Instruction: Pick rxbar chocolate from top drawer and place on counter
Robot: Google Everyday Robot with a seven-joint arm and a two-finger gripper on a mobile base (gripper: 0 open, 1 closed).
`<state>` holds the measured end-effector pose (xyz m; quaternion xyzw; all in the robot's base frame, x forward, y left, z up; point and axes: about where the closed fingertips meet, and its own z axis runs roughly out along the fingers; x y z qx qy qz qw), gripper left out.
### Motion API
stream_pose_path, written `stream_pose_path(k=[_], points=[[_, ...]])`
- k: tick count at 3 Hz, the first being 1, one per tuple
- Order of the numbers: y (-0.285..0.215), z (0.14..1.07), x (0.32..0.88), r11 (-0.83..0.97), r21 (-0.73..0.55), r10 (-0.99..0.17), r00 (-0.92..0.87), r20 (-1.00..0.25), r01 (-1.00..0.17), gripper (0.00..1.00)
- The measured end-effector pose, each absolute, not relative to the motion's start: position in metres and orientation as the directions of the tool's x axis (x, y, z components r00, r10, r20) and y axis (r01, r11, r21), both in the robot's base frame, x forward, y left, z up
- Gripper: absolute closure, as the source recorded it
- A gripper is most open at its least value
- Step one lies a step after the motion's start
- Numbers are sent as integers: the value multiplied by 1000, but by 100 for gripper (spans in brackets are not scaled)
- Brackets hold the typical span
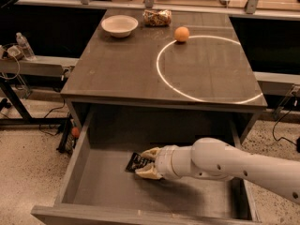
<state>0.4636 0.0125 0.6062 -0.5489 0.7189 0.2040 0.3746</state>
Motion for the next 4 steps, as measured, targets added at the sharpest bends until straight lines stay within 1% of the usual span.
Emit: stream_pose_path(k=[1, 2, 4], points=[[5, 612, 460, 327, -136, -647, -117, -754, -935, 100], [-11, 632, 457, 348, -184, -670, -107, -735, -919, 100], [-70, 693, 453, 402, -332, -743, -91, -664, -853, 100]])
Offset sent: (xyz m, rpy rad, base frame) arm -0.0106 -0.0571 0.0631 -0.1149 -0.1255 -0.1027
